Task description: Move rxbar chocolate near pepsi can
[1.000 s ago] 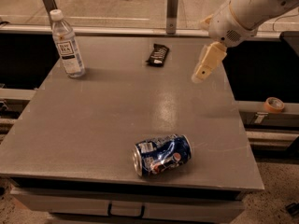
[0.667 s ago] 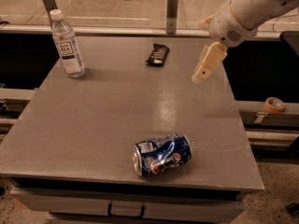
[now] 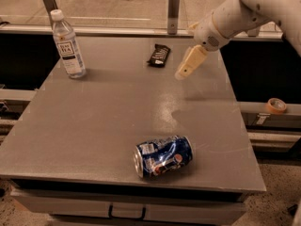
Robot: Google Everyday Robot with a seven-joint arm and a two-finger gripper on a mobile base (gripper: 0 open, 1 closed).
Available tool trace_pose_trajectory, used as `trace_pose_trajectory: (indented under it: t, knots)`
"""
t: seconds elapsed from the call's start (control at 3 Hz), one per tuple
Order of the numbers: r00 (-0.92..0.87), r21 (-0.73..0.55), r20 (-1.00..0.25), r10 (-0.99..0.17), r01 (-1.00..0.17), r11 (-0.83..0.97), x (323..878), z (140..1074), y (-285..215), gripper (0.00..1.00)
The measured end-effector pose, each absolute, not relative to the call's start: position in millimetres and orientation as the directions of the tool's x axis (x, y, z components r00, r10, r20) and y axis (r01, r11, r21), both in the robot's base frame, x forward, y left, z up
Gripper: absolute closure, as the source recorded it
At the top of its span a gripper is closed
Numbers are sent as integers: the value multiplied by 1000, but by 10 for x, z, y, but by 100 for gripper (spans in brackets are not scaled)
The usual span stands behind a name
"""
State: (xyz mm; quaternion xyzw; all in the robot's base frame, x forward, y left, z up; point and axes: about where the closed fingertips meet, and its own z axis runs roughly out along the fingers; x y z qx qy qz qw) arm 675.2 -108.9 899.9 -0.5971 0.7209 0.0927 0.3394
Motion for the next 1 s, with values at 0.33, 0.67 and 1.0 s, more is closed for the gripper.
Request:
trace_pose_trajectory:
  t: [0.33, 0.67, 1.0]
  knots:
    - [-85, -250, -634, -769, -918, 309, 7060, 8795, -979, 0]
    - [-134, -217, -669, -731, -906, 364, 7291, 8639, -939, 0]
    - [-165, -179, -721, -673, -894, 410, 7528, 8567, -821, 0]
